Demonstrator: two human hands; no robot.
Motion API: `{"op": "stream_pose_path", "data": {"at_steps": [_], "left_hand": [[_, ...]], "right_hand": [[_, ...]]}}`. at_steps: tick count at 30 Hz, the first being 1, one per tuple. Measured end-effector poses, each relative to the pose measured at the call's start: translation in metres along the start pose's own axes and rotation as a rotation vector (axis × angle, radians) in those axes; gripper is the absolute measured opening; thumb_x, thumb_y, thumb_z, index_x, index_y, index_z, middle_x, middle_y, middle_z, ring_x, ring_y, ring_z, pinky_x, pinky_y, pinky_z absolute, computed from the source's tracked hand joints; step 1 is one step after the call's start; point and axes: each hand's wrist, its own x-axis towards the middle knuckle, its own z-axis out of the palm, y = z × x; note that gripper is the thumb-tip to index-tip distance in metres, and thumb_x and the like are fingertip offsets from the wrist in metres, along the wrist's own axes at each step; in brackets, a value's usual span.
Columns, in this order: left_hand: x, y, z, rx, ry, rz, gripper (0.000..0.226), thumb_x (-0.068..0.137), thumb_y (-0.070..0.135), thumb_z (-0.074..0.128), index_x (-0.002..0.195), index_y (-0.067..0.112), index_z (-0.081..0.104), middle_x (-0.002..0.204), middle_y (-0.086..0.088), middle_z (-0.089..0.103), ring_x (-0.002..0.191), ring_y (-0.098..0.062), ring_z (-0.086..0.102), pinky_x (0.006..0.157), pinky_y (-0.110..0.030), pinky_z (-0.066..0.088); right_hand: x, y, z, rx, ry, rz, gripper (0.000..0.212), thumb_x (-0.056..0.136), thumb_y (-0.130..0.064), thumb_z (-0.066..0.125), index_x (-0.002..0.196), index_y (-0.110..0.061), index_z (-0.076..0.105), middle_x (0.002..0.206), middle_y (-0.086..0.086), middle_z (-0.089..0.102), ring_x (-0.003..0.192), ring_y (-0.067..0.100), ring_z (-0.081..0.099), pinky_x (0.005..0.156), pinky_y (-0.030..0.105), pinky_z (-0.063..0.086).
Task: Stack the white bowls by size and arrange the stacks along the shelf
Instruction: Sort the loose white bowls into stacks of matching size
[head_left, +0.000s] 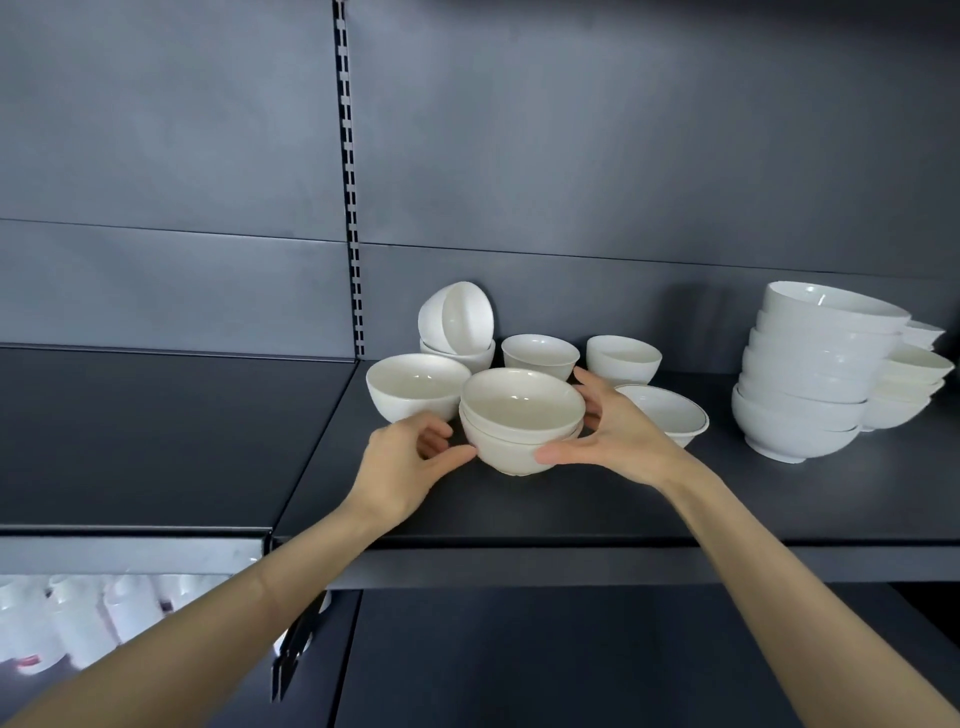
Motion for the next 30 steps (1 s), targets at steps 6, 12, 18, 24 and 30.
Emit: {"op": "stream_pose_path", "data": {"at_steps": [6,12,18,24,30], "left_hand": [[0.009,-0.011,-0.025,0.021,0.263,-0.077,0.07,0.073,0.021,0.083,0.13,0.012,0.043,0.13,-0.01,0.034,0.117,-0.02,0.042,0.099,-0.022,0.033],[0.031,-0.022,-0.024,-0.001,0.179,-0.122,0.045,0.073,0.026,0.082,0.111,0.019,0.059,0.12,-0.011,0.053,0.106,-0.03,0.06,0.094,-0.032,0.047],[0.031,-0.014,-0.027,-0.047,0.285,-0.104,0.035,0.07,0.02,0.084,0.091,0.013,0.057,0.102,-0.009,0.065,0.09,-0.02,0.063,0.079,-0.023,0.048],[0.03,0.027,-0.056,-0.218,0.348,0.009,0.03,0.07,0.02,0.084,0.086,0.017,0.059,0.09,0.005,0.068,0.081,-0.005,0.067,0.067,-0.003,0.047],[0.035,0.068,-0.033,-0.327,0.106,0.162,0.028,0.067,0.013,0.086,0.08,0.018,0.061,0.094,-0.002,0.072,0.09,-0.016,0.068,0.088,-0.033,0.054]], "right_hand": [[-0.005,0.008,0.008,0.115,0.072,-0.034,0.07,0.067,-0.001,0.083,0.115,-0.038,0.048,0.11,-0.022,0.065,0.103,-0.007,0.062,0.078,0.013,0.051],[-0.008,0.019,0.016,0.221,0.121,-0.035,0.075,0.068,-0.001,0.082,0.126,-0.029,0.044,0.121,-0.019,0.059,0.105,-0.006,0.061,0.078,0.014,0.052],[-0.008,0.027,0.02,0.261,0.13,-0.023,0.083,0.063,-0.003,0.086,0.135,-0.018,0.046,0.126,-0.011,0.062,0.11,0.003,0.062,0.083,0.019,0.053],[-0.007,0.028,0.021,0.264,0.14,-0.027,0.081,0.062,-0.007,0.088,0.132,-0.022,0.048,0.123,-0.013,0.062,0.11,0.004,0.062,0.082,0.02,0.053],[-0.008,0.028,0.021,0.271,0.139,-0.02,0.084,0.061,-0.011,0.088,0.133,-0.021,0.047,0.125,-0.013,0.062,0.11,0.003,0.062,0.083,0.021,0.053]]}}
